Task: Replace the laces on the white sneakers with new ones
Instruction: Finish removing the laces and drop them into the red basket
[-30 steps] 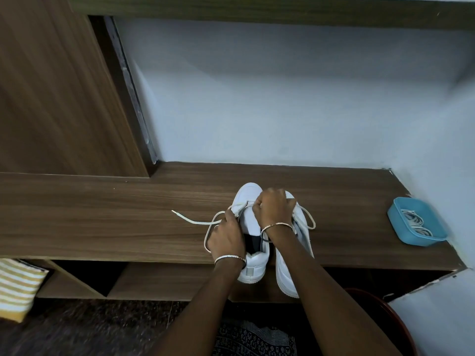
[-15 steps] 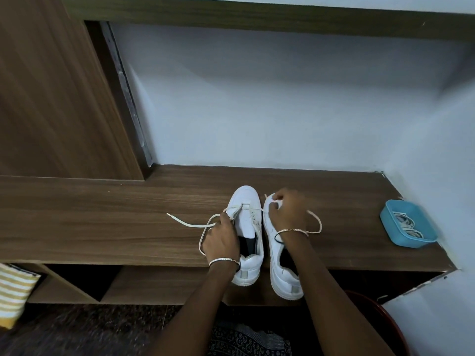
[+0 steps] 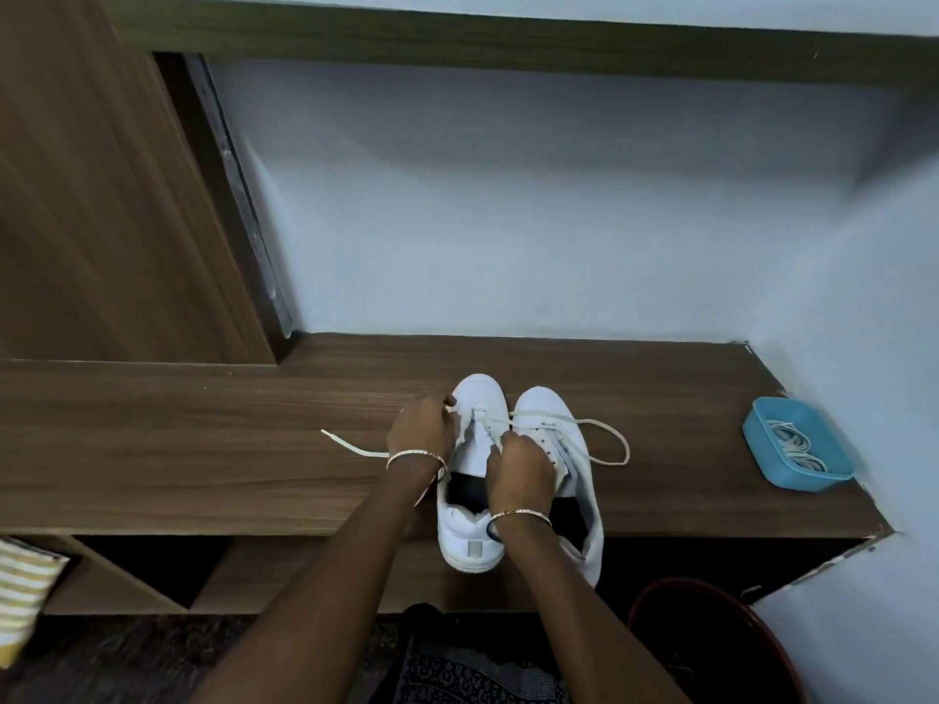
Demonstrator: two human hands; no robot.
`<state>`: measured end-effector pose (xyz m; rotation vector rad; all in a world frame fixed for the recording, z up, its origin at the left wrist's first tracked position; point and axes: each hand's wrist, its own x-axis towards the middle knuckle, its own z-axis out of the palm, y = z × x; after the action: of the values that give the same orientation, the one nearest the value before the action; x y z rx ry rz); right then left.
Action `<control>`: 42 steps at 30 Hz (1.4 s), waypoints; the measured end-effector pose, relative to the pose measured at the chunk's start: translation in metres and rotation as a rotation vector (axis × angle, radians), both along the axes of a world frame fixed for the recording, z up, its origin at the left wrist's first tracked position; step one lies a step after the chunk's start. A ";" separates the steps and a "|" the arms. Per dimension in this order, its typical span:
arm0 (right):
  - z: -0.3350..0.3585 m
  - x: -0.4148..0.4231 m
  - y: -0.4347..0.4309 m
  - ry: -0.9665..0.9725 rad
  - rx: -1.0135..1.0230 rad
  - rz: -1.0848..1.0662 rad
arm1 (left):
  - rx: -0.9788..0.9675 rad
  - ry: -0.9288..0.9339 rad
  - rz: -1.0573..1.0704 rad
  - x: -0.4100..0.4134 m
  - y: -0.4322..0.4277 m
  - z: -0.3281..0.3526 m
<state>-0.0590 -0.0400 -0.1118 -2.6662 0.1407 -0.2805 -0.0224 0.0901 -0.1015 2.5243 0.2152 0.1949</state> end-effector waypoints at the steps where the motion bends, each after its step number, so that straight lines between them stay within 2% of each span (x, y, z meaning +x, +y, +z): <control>1: -0.001 0.000 0.001 -0.013 0.000 -0.003 | 0.049 0.023 -0.026 0.007 -0.001 -0.001; 6: -0.007 -0.001 0.007 -0.005 -0.074 -0.032 | 0.245 0.069 -0.050 0.018 -0.001 -0.002; 8: -0.008 -0.002 0.008 0.001 -0.088 -0.046 | 0.195 0.068 -0.038 0.016 0.001 -0.003; 10: -0.009 -0.002 0.008 -0.017 -0.077 -0.040 | 0.042 0.061 0.010 0.011 0.007 -0.006; 13: -0.010 -0.001 0.009 -0.019 -0.033 -0.066 | -0.309 0.011 0.181 0.008 0.017 -0.011; 14: -0.010 0.000 0.009 -0.020 -0.024 -0.075 | -0.534 -0.007 0.280 0.008 0.020 -0.008; 16: -0.011 0.001 0.010 -0.022 -0.011 -0.081 | -1.120 -0.032 0.432 0.010 0.028 0.001; 17: -0.012 0.001 0.010 -0.023 -0.010 -0.081 | -1.371 -0.039 0.451 0.011 0.035 0.008; 18: -0.012 0.001 0.010 -0.029 -0.012 -0.081 | -1.537 -0.062 0.450 0.010 0.043 0.015; 22: -0.012 0.001 0.010 -0.044 -0.024 -0.074 | -1.862 -0.141 0.452 0.004 0.082 0.039; 23: -0.012 0.001 0.010 -0.047 -0.027 -0.077 | -1.875 -0.154 0.463 0.003 0.089 0.042; 24: -0.013 0.001 0.010 -0.051 -0.030 -0.080 | -1.800 -0.150 0.478 0.002 0.095 0.043; 25: -0.013 0.001 0.010 -0.055 -0.036 -0.080 | -1.639 -0.136 0.486 0.001 0.096 0.044; 27: -0.014 0.001 0.009 -0.062 -0.049 -0.081 | -1.225 -0.138 0.422 -0.004 0.090 0.041; 29: -0.013 0.001 0.010 -0.057 -0.057 -0.080 | -0.772 -0.136 0.207 -0.010 0.079 0.037; 32: -0.013 0.000 0.011 -0.037 -0.074 -0.094 | 0.019 0.102 -0.159 -0.010 0.064 0.028; 34: -0.012 -0.002 0.010 -0.017 -0.083 -0.080 | 0.293 0.253 -0.220 -0.006 0.056 0.022; 36: -0.011 -0.003 0.010 -0.016 -0.078 -0.074 | 0.336 0.254 -0.195 -0.002 0.049 0.021; 37: -0.011 -0.003 0.010 -0.022 -0.071 -0.072 | 0.266 0.205 -0.175 -0.002 0.046 0.021; 39: -0.011 -0.002 0.011 -0.041 -0.058 -0.076 | -0.072 0.104 -0.166 -0.002 0.042 0.020; 42: -0.013 0.000 0.011 -0.063 -0.051 -0.081 | -0.705 0.074 0.017 0.001 0.030 0.022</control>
<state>-0.0593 -0.0290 -0.1252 -2.7029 0.2255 -0.3983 -0.0212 0.1197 -0.0793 1.8295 0.2773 0.0210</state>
